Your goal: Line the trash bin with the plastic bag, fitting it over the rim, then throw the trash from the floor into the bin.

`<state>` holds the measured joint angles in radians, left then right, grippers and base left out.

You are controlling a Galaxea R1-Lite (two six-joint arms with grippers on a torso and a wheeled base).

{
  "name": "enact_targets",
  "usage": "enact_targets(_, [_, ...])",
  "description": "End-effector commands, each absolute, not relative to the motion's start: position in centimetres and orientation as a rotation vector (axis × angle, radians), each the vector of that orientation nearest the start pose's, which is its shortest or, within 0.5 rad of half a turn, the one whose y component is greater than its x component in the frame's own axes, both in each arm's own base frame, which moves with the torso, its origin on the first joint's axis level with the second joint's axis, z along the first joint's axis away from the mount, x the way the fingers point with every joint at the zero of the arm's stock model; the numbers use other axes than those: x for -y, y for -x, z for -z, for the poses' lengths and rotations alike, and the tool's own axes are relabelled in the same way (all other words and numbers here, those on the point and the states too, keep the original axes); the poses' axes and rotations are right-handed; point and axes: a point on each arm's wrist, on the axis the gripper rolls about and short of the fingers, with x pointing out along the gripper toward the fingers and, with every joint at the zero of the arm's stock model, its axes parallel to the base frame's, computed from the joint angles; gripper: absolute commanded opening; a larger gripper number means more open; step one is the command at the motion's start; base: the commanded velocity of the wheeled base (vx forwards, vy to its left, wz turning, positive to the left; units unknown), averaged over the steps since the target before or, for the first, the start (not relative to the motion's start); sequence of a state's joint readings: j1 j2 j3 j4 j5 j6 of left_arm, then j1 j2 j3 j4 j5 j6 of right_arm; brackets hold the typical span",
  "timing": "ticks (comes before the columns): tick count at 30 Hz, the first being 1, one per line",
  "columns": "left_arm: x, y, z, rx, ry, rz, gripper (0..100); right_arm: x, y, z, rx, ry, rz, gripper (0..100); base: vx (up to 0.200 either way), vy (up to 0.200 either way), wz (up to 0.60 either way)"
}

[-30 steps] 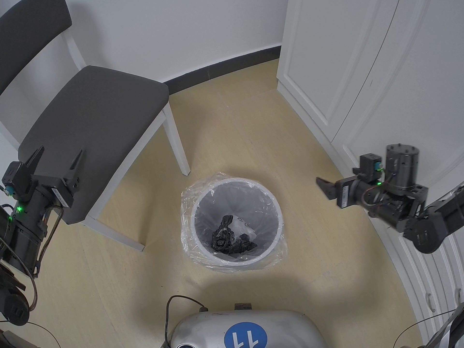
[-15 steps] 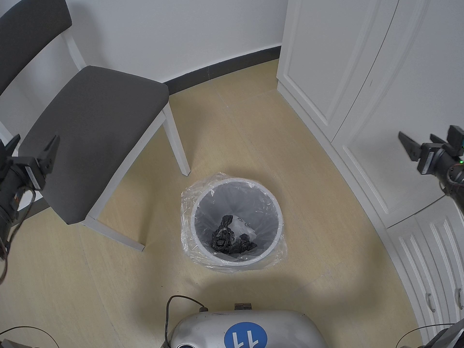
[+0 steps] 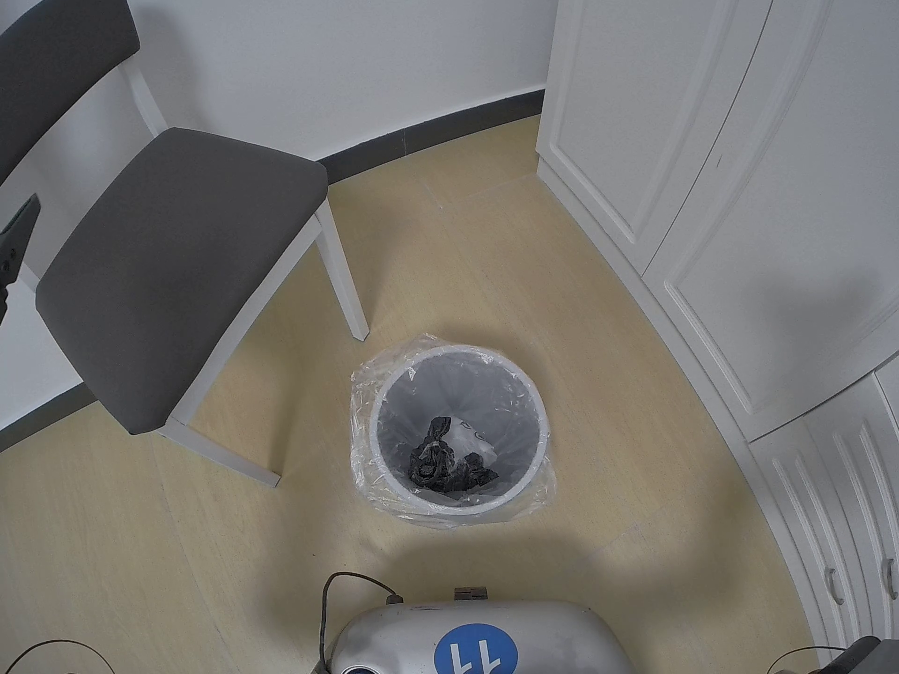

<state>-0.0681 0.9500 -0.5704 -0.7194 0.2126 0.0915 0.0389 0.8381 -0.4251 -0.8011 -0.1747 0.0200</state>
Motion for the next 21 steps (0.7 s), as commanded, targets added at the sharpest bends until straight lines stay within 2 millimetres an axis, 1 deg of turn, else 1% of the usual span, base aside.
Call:
enact_targets(1, [-0.2, -4.4, -29.1, 0.416, -0.023, -0.164, 100, 0.4, -0.7, -22.8, 0.454, -0.084, 0.126, 100, 0.000, 0.000, 0.00])
enact_targets(4, [-0.4, -1.8, -28.5, 0.407, -0.024, -0.162, 100, 0.5, 2.4, -20.8, 0.427, -0.080, 0.124, 100, 0.000, 0.000, 0.00])
enact_targets(5, [-0.4, -1.6, -28.4, 0.405, -0.024, -0.162, 100, 0.5, 2.6, -20.6, 0.424, -0.080, 0.124, 100, 0.000, 0.000, 0.00])
enact_targets(6, [-0.5, -0.2, -27.9, 0.396, -0.023, -0.163, 100, 0.5, 4.0, -19.6, 0.410, -0.078, 0.124, 100, 0.000, 0.000, 0.00])
enact_targets(7, [-0.5, 0.5, -27.7, 0.393, -0.023, -0.163, 100, 0.6, 5.0, -19.0, 0.410, -0.079, 0.121, 100, 0.000, 0.000, 0.00])
enact_targets(8, [-0.6, 1.0, -27.6, 0.392, -0.022, -0.163, 100, 0.6, 5.4, -18.7, 0.407, -0.080, 0.120, 100, 0.000, 0.000, 0.00])
enact_targets(9, [-0.6, 1.7, -27.4, 0.389, -0.022, -0.164, 100, 0.6, 5.4, -18.7, 0.407, -0.080, 0.120, 100, 0.000, 0.000, 0.00])
enact_targets(10, [-0.6, 2.3, -27.3, 0.387, -0.023, -0.165, 100, 0.6, 6.1, -18.1, 0.395, -0.078, 0.136, 100, 0.000, 0.000, 0.00])
enact_targets(13, [-0.7, 3.9, -26.9, 0.387, -0.023, -0.168, 100, 0.4, 6.8, -17.2, 0.414, -0.073, 0.154, 100, 0.000, 0.000, 0.00])
enact_targets(15, [-0.8, 4.9, -26.5, 0.384, -0.024, -0.171, 100, 0.4, 6.6, -17.0, 0.413, -0.073, 0.173, 100, 0.000, 0.000, 0.00])
enact_targets(16, [-0.8, 5.1, -26.4, 0.383, -0.024, -0.173, 100, 0.4, 6.6, -16.9, 0.411, -0.073, 0.173, 100, 0.000, 0.000, 0.00])
enact_targets(18, [-0.7, 6.5, -25.7, 0.370, -0.033, -0.197, 100, 0.4, 6.5, -16.8, 0.410, -0.076, 0.177, 100, 0.000, 0.000, 0.00])
enact_targets(21, [-0.5, 7.3, -24.8, 0.349, -0.039, -0.219, 100, 0.4, 6.5, -16.8, 0.407, -0.074, 0.176, 100, 0.000, 0.000, 0.00])
